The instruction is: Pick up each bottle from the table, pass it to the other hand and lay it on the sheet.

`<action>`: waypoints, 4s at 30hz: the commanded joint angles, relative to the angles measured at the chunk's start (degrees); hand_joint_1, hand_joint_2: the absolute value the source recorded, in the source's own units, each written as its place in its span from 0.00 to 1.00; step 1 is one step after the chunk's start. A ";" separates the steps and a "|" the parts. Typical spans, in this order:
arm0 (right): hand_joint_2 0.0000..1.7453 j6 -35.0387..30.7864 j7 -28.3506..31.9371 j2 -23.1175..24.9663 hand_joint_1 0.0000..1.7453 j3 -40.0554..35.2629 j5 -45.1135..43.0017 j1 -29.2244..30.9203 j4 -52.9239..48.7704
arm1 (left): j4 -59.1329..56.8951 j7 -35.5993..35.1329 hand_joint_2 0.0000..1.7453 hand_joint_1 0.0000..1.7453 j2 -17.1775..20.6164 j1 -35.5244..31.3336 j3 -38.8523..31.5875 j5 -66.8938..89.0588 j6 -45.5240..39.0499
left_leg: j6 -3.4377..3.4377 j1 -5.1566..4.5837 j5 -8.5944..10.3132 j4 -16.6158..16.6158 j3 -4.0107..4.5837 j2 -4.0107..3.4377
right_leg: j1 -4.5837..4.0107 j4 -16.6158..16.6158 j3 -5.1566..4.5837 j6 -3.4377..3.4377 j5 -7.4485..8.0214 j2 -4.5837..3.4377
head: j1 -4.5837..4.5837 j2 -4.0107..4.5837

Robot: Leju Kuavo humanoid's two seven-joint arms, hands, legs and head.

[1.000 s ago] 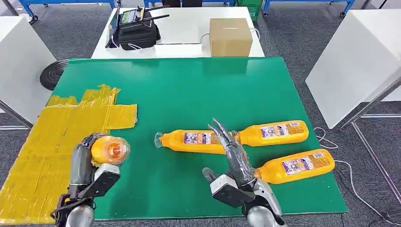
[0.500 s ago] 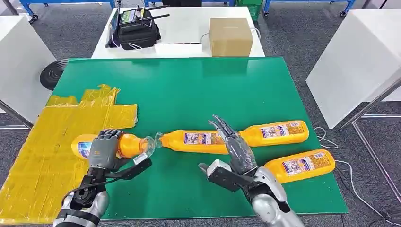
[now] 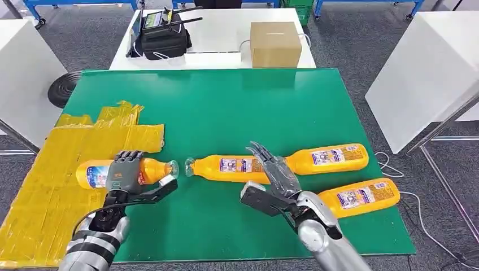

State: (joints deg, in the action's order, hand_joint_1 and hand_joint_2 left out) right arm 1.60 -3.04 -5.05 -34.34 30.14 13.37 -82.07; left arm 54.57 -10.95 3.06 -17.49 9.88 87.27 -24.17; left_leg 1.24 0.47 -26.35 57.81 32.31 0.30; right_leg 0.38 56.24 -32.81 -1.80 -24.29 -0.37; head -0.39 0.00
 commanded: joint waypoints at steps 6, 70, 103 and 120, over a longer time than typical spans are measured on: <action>1.00 0.66 -2.28 -0.68 0.00 -2.84 0.74 4.55 9.27 | -8.53 -3.30 0.00 0.00 0.33 -4.44 -2.76 1.25 0.24 | -0.02 0.02 -0.03 -0.05 -0.13 -0.07 | -0.02 -0.07 0.11 0.02 0.00 -0.03 | 0.02 0.00; 1.00 10.11 -9.26 11.96 1.00 -5.69 18.51 20.02 51.78 | 28.51 26.27 0.00 0.00 -3.13 9.28 6.65 -50.60 11.11 | -0.11 0.09 0.03 -0.19 -1.20 -0.14 | -0.16 -0.23 1.03 0.09 0.07 -0.06 | 0.02 0.00; 1.00 -12.41 7.30 9.25 1.00 -6.21 -3.91 5.23 9.65 | 32.69 28.30 1.00 0.00 -11.47 24.87 -7.38 -111.82 38.10 | -0.11 0.12 -0.10 -0.08 -0.36 -0.16 | -0.17 -0.08 0.23 0.21 0.05 -0.21 | 0.02 0.00; 1.00 3.12 4.82 13.05 1.00 -14.32 -11.17 13.28 23.37 | 32.66 28.99 1.00 0.00 -9.79 22.83 -1.72 -110.12 39.69 | -0.13 0.11 -0.06 -0.08 -0.33 -0.30 | -0.15 -0.04 0.15 0.23 0.11 -0.36 | 0.02 0.00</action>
State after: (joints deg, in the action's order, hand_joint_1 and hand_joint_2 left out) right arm -6.31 2.66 6.06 -40.57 25.33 18.40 -71.84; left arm 88.39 17.49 -8.44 7.80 2.89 -23.93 14.51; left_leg 1.15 0.57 -26.38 57.79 32.16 0.15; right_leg 0.24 56.25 -32.78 -1.61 -24.19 -0.64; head -0.37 0.00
